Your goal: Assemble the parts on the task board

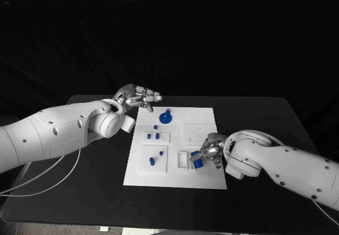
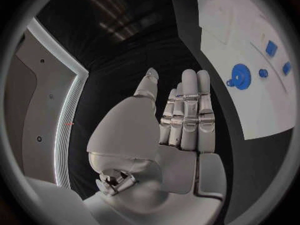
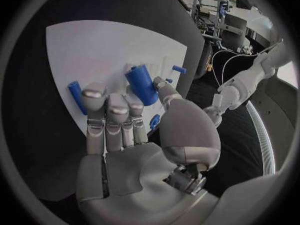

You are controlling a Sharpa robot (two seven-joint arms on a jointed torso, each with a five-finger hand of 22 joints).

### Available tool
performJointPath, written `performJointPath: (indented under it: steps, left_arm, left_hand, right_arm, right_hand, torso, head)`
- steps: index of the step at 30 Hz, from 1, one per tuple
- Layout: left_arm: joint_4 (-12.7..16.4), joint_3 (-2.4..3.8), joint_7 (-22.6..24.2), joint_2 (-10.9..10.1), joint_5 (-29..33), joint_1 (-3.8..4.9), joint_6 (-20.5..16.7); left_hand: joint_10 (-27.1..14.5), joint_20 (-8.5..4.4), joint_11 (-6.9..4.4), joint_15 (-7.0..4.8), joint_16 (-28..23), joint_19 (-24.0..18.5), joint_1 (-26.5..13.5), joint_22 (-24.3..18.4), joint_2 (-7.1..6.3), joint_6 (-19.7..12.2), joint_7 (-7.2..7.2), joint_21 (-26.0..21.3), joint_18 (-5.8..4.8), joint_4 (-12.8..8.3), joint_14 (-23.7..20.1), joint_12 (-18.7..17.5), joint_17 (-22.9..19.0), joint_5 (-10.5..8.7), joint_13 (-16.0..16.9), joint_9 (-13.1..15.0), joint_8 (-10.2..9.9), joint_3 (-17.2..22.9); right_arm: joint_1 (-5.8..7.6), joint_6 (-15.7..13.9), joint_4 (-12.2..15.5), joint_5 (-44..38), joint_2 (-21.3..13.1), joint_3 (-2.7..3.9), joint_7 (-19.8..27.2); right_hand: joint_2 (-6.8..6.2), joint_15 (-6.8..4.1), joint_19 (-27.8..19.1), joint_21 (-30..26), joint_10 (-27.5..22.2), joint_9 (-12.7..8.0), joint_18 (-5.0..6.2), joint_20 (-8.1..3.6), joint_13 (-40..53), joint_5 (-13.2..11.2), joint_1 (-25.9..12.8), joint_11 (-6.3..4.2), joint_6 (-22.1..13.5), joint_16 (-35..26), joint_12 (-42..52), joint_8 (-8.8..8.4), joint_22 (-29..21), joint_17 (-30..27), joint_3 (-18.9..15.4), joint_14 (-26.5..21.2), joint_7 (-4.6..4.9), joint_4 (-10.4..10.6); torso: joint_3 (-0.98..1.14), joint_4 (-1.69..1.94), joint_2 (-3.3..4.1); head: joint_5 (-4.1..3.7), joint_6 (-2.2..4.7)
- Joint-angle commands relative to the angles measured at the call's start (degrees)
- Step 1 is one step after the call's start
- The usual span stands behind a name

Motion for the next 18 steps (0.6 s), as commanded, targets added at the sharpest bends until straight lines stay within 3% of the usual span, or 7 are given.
performJointPath:
  steps: [1,12,18]
  left_arm:
    - [0.2,0.04,0.1,0.1,0.3,0.04,0.7]
    - [0.2,0.04,-0.1,0.2,0.3,0.05,0.9]
    - [0.2,0.04,-0.2,0.3,0.3,0.05,1.1]
  left_hand:
    - [0.0,0.03,0.11,0.05,-0.2,0.3,0.3,0.0,0.18,-0.3,-0.13,0.0,-0.39,-0.4,0.2,-0.1,-0.1,0.19,0.1,0.1,-0.1,0.0]
    - [0.0,0.03,0.11,0.05,-0.2,0.3,0.3,0.0,0.18,-0.3,-0.13,0.0,-0.39,-0.4,0.2,-0.1,-0.1,0.19,0.1,0.1,-0.1,0.0]
    - [0.0,0.03,0.11,0.05,-0.2,0.3,0.3,0.0,0.18,-0.3,-0.13,0.0,-0.39,-0.4,0.2,-0.1,-0.1,0.19,0.1,0.1,-0.1,0.0]
  right_arm:
    - [0.23,0.2,0.1,4.3,0.4,0.02,-1.0]
    - [0.86,1.0,-2.0,4.8,3.3,-0.43,-1.3]
    - [1.27,1.9,-3.8,3.6,4.9,-1.30,-1.5]
  right_hand:
    - [2.15,-0.39,3.1,0.1,0.4,0.2,-0.56,-0.46,-0.1,0.0,1.3,-0.05,1.6,0.1,0.1,0.14,2.3,-0.1,-0.6,0.1,-1.20,0.1]
    - [2.55,-0.38,3.0,0.0,0.5,0.1,-0.63,-0.44,0.0,-0.9,0.7,-0.06,1.8,0.0,0.4,0.14,2.4,-0.2,-1.8,0.1,-1.26,1.7]
    - [2.88,-0.34,3.0,-0.3,0.4,0.1,-0.60,-0.42,-0.2,-1.7,0.5,0.00,1.7,-0.1,0.2,0.13,2.4,-0.3,-3.3,0.0,-1.19,2.6]
  torso:
    - [-0.05,0.04,0.03]
    - [-0.01,0.09,0.05]
    - [-0.04,0.06,0.07]
  head:
    - [-0.03,-0.18]
    - [0.00,-0.24]
    - [0.06,-0.32]
